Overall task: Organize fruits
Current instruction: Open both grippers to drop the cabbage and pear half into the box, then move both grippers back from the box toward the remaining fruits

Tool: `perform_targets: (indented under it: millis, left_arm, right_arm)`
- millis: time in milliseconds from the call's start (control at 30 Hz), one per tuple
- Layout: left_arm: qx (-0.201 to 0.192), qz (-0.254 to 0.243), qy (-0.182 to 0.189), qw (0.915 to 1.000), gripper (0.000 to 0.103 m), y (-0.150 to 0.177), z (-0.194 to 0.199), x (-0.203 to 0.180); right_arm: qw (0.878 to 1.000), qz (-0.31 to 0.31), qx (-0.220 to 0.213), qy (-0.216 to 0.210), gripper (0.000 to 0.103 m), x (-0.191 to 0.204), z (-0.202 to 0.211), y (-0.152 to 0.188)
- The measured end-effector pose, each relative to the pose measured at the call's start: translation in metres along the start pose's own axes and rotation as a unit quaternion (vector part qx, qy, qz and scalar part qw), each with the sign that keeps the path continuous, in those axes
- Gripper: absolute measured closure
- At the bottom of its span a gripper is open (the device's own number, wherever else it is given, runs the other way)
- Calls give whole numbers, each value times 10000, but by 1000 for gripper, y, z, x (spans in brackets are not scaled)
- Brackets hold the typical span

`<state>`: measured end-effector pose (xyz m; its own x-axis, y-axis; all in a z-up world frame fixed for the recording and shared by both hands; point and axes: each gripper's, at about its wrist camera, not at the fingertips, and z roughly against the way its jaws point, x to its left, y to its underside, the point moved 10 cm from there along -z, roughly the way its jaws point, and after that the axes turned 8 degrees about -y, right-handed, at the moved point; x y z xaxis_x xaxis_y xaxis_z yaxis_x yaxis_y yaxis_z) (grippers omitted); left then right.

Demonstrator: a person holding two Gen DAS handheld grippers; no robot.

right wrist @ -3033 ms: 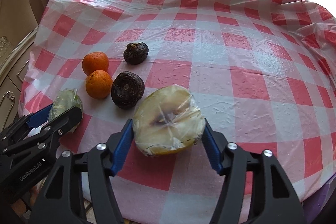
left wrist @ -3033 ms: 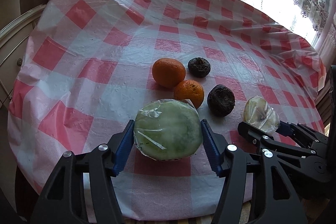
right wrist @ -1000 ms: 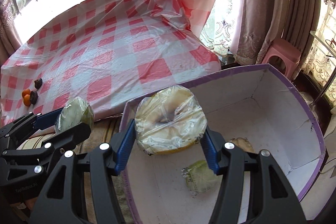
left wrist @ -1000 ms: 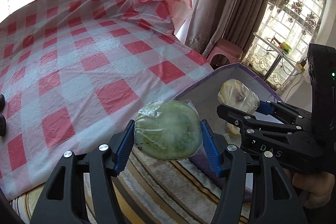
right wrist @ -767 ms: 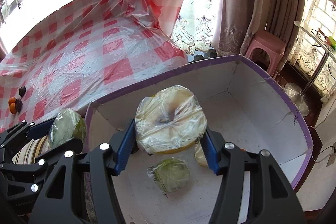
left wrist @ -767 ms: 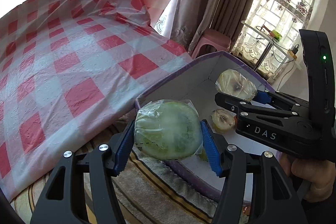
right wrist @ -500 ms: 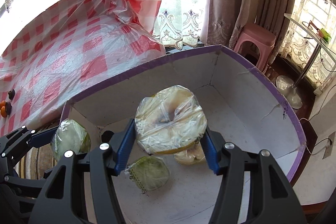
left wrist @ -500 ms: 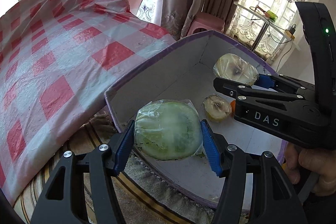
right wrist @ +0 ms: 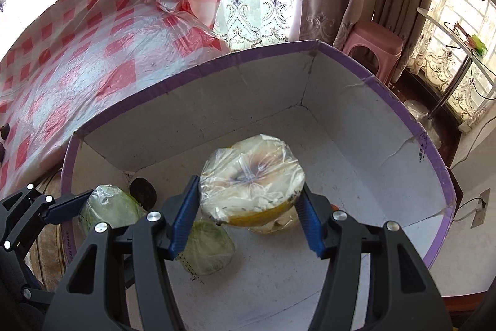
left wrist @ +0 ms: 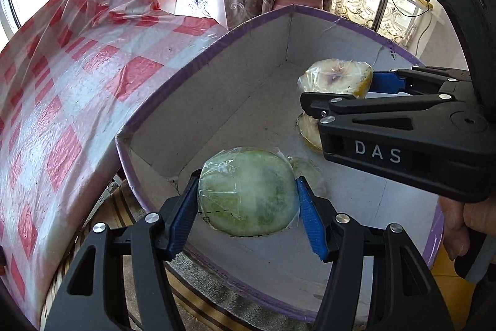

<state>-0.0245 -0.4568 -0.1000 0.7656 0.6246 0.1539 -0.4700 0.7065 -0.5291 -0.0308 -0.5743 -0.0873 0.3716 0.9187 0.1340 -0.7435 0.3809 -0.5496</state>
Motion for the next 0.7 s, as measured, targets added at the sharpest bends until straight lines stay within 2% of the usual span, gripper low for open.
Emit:
perform_targets:
  millis: [300, 400, 467, 567, 700]
  left_arm:
    - [-35, 20, 44, 10000, 44, 0, 2, -1]
    - [-51, 55, 90, 9999, 39, 1, 3, -1]
    - [-74, 93, 147, 9998, 36, 0, 3, 0]
    - [-168, 142, 201, 9996, 31, -1, 7, 1]
    - [-303, 215, 259, 9990, 31, -2, 13, 3]
  right_arm:
    - [10000, 22, -14, 24, 43, -2, 2, -1]
    - [10000, 5, -15, 21, 42, -2, 2, 0]
    - [10000, 15, -33, 27, 35, -2, 2, -1]
    - [10000, 40, -85, 14, 32, -1, 4, -2]
    - [9999, 70, -105, 56, 26, 0, 4, -4]
